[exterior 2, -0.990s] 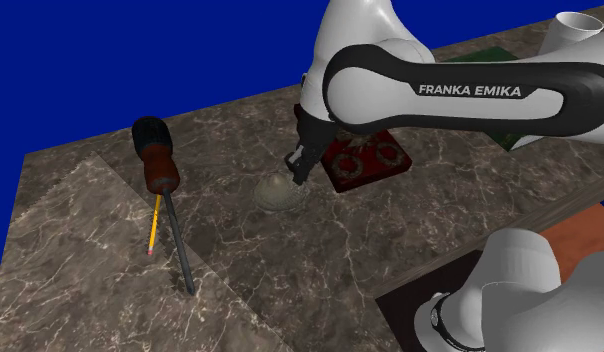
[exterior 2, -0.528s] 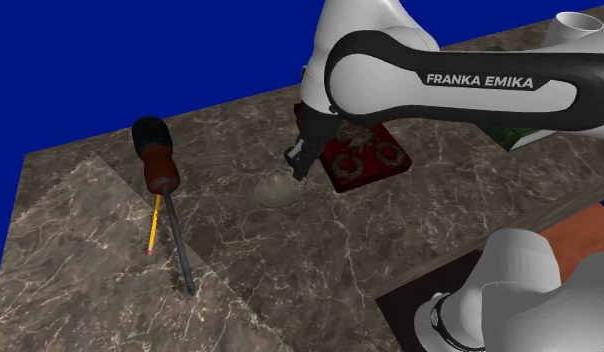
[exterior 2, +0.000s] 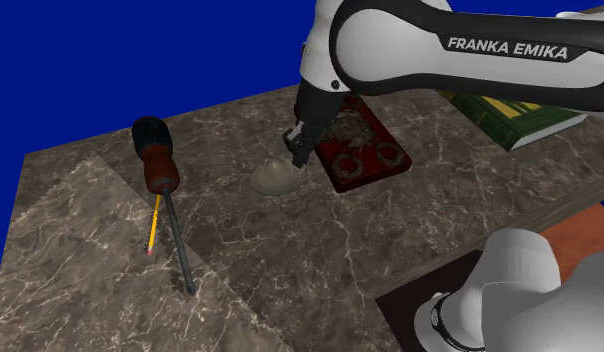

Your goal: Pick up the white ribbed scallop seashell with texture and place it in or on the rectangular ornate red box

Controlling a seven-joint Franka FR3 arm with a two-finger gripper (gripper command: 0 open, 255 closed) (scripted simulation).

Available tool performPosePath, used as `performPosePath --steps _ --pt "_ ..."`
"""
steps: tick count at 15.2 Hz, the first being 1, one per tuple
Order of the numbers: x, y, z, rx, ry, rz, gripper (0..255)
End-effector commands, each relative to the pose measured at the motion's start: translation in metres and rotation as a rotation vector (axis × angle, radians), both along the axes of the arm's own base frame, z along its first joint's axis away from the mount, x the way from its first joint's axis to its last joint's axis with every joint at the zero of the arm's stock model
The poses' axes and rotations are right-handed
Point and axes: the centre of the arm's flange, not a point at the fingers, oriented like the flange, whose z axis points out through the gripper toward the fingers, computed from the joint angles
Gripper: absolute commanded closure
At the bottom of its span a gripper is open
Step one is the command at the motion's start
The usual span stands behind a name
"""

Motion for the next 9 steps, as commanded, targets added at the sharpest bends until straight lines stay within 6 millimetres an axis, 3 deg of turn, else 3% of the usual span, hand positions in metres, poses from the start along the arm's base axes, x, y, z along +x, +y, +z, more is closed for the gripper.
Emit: performPosePath --steps 1,9 --pt "0.000 0.000 0.011 0.000 0.000 0.000 255" --pt "0.000 0.000 0.053 0.000 0.000 0.000 255"
